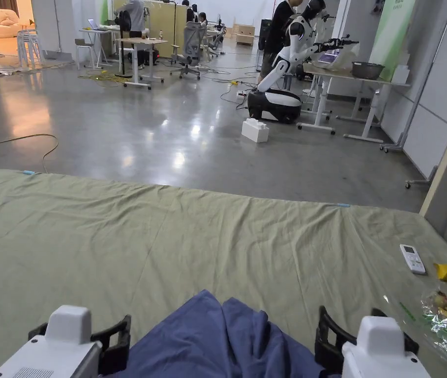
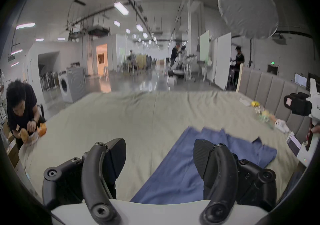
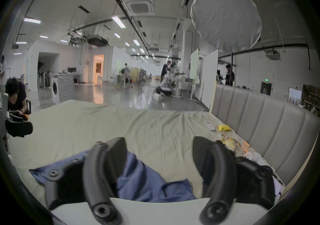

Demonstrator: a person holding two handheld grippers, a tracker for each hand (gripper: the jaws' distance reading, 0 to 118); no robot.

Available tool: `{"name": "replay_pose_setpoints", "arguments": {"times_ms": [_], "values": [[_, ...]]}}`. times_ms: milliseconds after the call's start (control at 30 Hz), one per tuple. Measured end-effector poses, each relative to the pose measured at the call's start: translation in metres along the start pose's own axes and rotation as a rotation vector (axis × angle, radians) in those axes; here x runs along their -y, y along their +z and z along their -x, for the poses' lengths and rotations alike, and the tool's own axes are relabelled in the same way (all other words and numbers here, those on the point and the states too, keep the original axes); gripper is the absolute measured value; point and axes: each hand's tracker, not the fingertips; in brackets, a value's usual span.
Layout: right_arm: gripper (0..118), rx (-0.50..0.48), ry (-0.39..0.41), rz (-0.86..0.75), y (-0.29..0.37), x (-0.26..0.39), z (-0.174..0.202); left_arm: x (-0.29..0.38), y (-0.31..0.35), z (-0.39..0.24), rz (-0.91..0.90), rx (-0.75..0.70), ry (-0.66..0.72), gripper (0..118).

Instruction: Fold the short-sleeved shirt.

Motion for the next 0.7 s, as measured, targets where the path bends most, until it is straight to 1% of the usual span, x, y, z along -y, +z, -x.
{"name": "replay_pose_setpoints", "arguments": {"times_ms": [33,67,100,133,167,200,233,267,300,333,400,500,700], "values": [[74,-0.012,0.011,-0.034,0.004,-0.007,0.005,-0.007,0.008,-0.01,-0.032,0.002,-0.013,80],[52,-0.011,-0.002,-0.024,0.006,-0.01,0.01,-0.012,0.013,-0.017,-0.062,-0.007,-0.023,77],[33,-0.008,-0.015,-0.062,-0.002,-0.009,0.015,-0.015,0.017,-0.022,-0.083,-0.006,-0.034,69],[16,-0.005,-0.018,-0.065,-0.001,-0.011,0.018,-0.018,0.021,-0.028,-0.106,-0.014,-0.048,53],[10,-0.001,-0.023,-0.077,0.001,-0.013,0.019,-0.019,0.024,-0.033,-0.12,-0.038,-0.059,23],[9,-0.013,-0.025,-0.095,0.003,-0.014,0.018,-0.02,0.026,-0.037,-0.129,-0.053,-0.071,10],[5,-0.017,-0.033,-0.053,-0.001,-0.013,0.023,-0.02,0.029,-0.04,-0.128,-0.043,-0.065,10],[3,-0.013,-0.036,-0.044,-0.002,-0.012,0.023,-0.02,0.031,-0.04,-0.125,-0.021,-0.056,9],[2,-0.004,-0.016,-0.056,-0.002,-0.013,0.023,-0.02,0.032,-0.041,-0.12,-0.012,-0.049,6],[1,-0.005,-0.012,-0.051,-0.004,-0.013,0.021,-0.018,0.033,-0.043,-0.116,-0.014,-0.05,5],[1,-0.009,-0.011,-0.047,-0.003,-0.01,0.024,-0.016,0.032,-0.044,-0.074,-0.005,-0.057,3],[0,-0.006,0.002,-0.036,-0.003,-0.009,0.023,-0.008,0.024,-0.039,-0.039,0.011,-0.047,3],[0,-0.003,0.006,0.008,-0.014,0.005,0.01,0.001,-0.006,-0.017,0.069,0.028,0.012,3]]}}
